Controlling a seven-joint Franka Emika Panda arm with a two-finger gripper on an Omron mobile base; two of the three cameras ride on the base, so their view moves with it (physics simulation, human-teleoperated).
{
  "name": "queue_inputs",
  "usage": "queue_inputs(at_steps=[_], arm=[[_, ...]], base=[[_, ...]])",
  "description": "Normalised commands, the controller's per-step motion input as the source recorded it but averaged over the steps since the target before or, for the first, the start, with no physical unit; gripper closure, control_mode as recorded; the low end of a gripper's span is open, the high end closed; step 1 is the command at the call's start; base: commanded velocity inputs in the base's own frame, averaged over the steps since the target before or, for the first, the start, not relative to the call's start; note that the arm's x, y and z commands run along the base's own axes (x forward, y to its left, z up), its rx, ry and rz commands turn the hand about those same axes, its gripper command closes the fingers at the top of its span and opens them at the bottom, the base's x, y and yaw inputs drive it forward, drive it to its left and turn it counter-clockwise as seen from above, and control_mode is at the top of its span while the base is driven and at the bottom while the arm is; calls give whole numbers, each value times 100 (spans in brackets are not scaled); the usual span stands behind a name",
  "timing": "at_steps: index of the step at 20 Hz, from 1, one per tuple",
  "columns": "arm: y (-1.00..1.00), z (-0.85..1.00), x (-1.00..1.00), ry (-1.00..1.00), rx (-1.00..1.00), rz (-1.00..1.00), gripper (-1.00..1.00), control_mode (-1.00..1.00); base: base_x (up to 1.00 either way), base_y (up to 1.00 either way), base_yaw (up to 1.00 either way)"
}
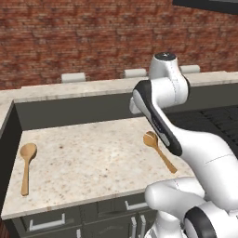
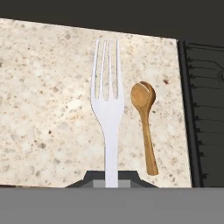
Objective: Organize the utensils by type. Pick up the wooden spoons from the counter and place them in the open cabinet. Then pick up the metallic utensils from the counter and place them in the open drawer.
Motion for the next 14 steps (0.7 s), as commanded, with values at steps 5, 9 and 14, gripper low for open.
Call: queue_inputs(at_steps=[5, 9, 14], arm=[[-32, 0, -50, -3, 1, 6, 100, -100], [-1, 0, -58, -10, 0, 0, 100, -100], [-3, 1, -17, -1, 0, 0, 100, -100]], base=[[0, 0, 0], [0, 0, 0], [0, 0, 0]])
